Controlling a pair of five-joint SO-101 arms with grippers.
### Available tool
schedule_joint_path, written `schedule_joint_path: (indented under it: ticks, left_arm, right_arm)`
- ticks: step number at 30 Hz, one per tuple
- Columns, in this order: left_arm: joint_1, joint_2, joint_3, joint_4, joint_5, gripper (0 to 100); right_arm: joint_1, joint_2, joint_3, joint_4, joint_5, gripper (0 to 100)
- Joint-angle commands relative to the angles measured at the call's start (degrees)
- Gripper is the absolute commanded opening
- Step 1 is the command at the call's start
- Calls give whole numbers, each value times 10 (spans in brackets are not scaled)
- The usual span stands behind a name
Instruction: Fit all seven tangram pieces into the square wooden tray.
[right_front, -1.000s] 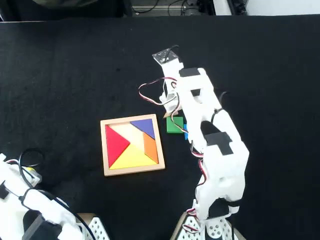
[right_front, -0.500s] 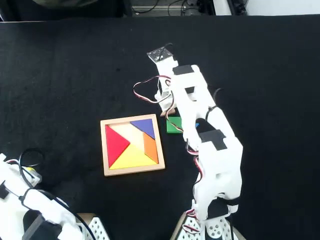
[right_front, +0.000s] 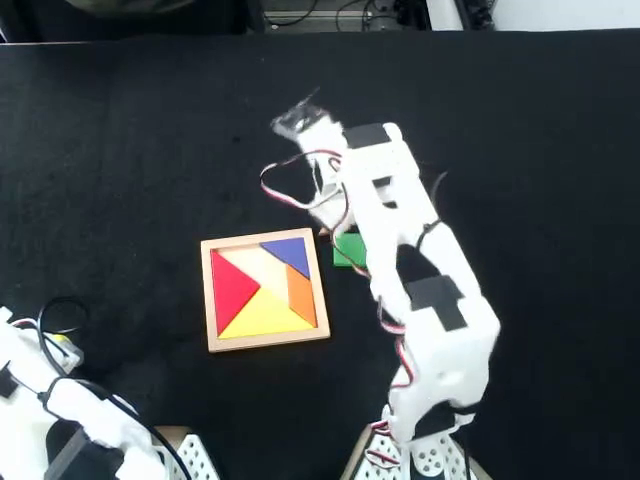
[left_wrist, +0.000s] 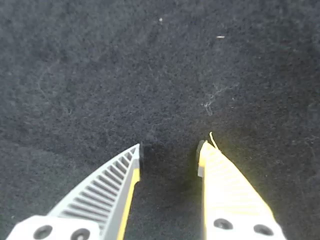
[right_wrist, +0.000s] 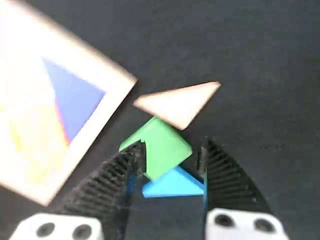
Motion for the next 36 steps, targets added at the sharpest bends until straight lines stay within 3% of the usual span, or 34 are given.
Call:
schedule_joint_path:
  ticks: [1, 5, 9, 25, 30, 36]
  left_arm:
    - [7, -11, -4, -5, 1, 195]
    - [7, -11, -4, -5, 1, 195]
    - [7, -11, -4, -5, 1, 195]
    - [7, -11, -4, -5, -2, 195]
    - [7, -11, -4, -5, -2, 195]
    - [7, -11, -4, -5, -2, 195]
  right_arm:
    - [3, -106, 104, -86, 134, 176]
    - [24, -167, 204, -236, 201, 176]
    - [14, -148, 211, -254, 244, 176]
    - [10, 136, -141, -62, 223, 176]
    - [10, 160, -216, 16, 223, 176]
    - [-3, 160, -233, 37, 222, 176]
